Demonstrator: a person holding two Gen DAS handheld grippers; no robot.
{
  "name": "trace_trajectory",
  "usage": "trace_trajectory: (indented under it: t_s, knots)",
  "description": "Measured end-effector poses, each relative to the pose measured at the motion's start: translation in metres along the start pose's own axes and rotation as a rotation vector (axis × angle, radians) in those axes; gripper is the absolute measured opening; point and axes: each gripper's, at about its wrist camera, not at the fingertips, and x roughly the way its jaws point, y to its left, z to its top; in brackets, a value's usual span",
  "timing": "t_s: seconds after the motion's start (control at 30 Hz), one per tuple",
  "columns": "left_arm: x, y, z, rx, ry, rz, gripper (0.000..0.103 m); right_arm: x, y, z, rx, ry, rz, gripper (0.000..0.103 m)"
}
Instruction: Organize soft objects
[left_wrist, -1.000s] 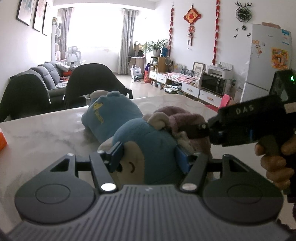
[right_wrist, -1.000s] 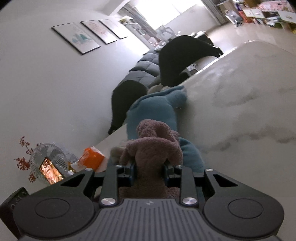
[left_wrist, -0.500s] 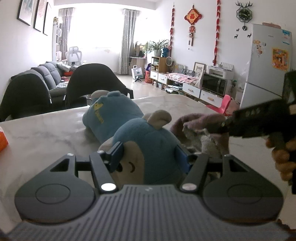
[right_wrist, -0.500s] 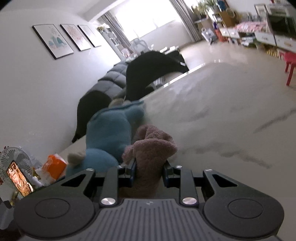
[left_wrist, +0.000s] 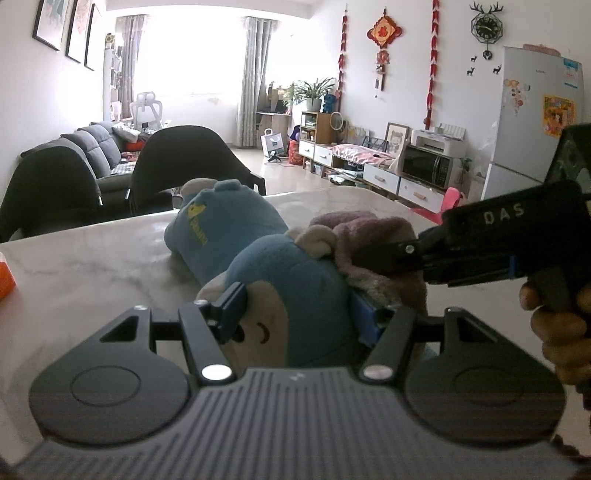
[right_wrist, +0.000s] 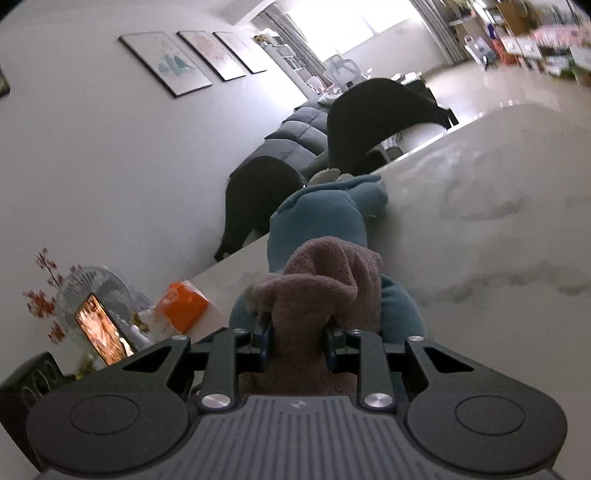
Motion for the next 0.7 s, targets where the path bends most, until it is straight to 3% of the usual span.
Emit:
trace_trajectory:
  t_s: [0.3, 0.43, 0.57, 0.7]
  knots:
    - [0.0, 0.0, 0.0, -0.005, -0.002, -0.002, 0.062, -0.008, -0.036, -0.002, 0.053, -0.002, -0.166, 0.03]
    - [0.0, -0.001, 0.001, -0.005, -0.003, -0.002, 0.062, -0.016, -0.036, 0.001, 0.011, -0.035, -0.258, 0.03]
    - [-0.001, -0.001, 0.001, -0.006, -0.003, -0.003, 0.062, -0.024, -0.026, 0.004, -0.016, -0.062, -0.247, 0.029]
    - [-0.001, -0.001, 0.003, -0.006, 0.01, 0.0, 0.062, -0.025, -0.01, 0.008, -0.032, -0.055, -0.164, 0.029]
